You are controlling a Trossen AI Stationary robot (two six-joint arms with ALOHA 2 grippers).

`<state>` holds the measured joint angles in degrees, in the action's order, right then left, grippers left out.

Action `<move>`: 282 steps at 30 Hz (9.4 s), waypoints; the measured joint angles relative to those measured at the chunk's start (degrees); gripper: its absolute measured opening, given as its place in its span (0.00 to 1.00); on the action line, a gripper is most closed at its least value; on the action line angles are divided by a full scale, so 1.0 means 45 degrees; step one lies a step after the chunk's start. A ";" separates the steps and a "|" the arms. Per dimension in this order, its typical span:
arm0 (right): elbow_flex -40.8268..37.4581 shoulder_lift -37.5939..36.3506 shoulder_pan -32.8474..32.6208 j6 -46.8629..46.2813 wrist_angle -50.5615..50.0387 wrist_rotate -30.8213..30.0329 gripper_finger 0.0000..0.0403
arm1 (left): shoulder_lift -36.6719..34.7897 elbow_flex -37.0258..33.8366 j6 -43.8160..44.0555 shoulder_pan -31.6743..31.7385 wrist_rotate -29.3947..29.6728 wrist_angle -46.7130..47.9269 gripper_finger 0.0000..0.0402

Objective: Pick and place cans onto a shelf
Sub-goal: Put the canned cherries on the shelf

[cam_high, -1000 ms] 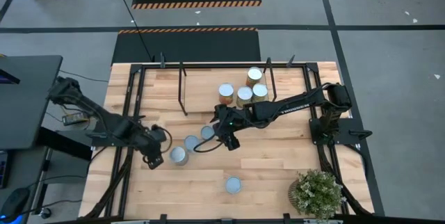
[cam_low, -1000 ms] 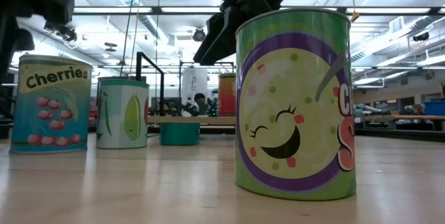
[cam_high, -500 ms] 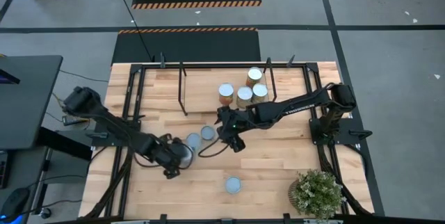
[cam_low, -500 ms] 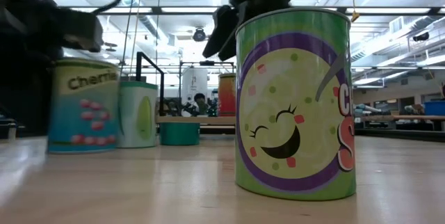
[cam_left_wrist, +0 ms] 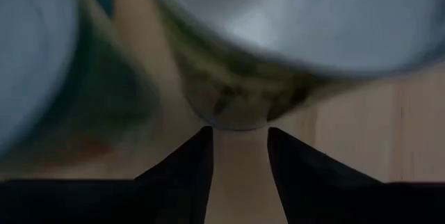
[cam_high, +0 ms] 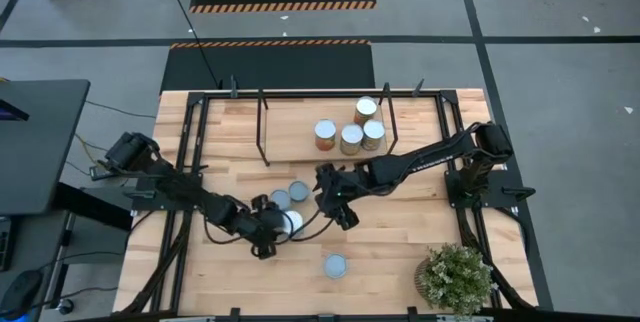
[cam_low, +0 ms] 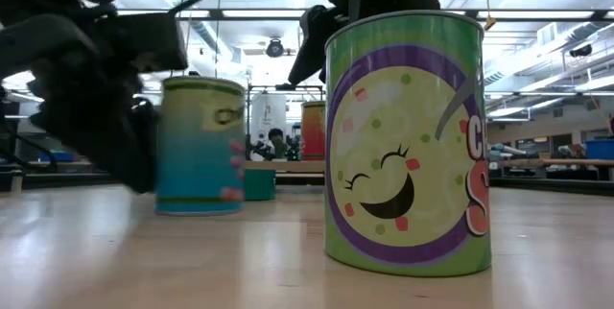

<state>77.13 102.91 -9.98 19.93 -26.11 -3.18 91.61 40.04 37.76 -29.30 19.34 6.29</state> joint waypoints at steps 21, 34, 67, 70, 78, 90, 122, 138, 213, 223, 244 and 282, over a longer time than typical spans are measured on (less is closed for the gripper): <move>-0.0132 -0.0087 -0.1442 -0.0664 -0.1497 -0.2077 0.94 | 0.0345 -0.0012 -0.2894 0.0945 0.3328 -0.4984 0.35; -0.0142 0.0024 -0.0694 -0.0403 -0.2137 -0.3021 0.94 | 0.0311 -0.0012 -0.3030 0.1171 0.0913 -0.5528 0.35; -0.0127 -0.0044 -0.1826 -0.4363 -0.3202 -0.3199 0.94 | -0.0514 -0.0007 -0.3532 0.1313 0.2746 -0.4939 0.35; -0.0127 -0.0044 -0.1948 -0.4381 -0.2902 -0.2771 0.94 | -0.0578 -0.0007 -0.3519 0.0919 0.2615 -0.4923 0.35; -0.0127 -0.0039 -0.2268 -0.4192 -0.2486 -0.3129 0.94 | 0.0223 -0.0007 -0.2119 0.0447 0.1521 -0.4929 0.35; 0.0168 0.0034 -0.2247 -0.6440 -0.2201 -0.2823 0.94 | 0.1501 -0.0002 -0.2589 0.0476 0.2572 -0.7131 0.35; 0.0044 0.0253 -0.1226 -0.3231 -0.2408 -0.3795 0.94 | 0.1467 0.0027 -0.2507 0.0693 0.2326 -0.7543 0.35; -0.0030 0.0138 -0.2335 -0.5820 -0.3170 -0.4060 0.94 | 0.1462 0.0042 -0.2927 0.1386 0.2963 -0.7571 0.35; -0.2872 0.0053 -0.1654 -0.4350 0.3519 -0.1681 0.91 | -0.1647 0.0037 -0.2769 0.0463 0.1868 -0.4290 0.35; -0.2632 -0.0049 -0.1602 -0.4079 0.3104 -0.1584 0.82 | -0.1647 0.0037 -0.2887 0.0554 0.1869 -0.5066 0.35; -0.0370 -0.5220 0.1856 -0.1504 -0.1057 -0.2505 0.83 | -0.3110 -0.0046 -0.6851 0.1636 0.1977 -0.5507 0.35; 0.1586 -0.1001 0.9307 0.1275 -0.2595 0.2770 0.83 | -0.9981 -0.3800 -1.0216 0.5047 0.0757 -0.5633 0.35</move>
<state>84.26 98.41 31.90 25.67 -37.79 9.29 46.70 22.94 -8.21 -6.59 22.75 -19.06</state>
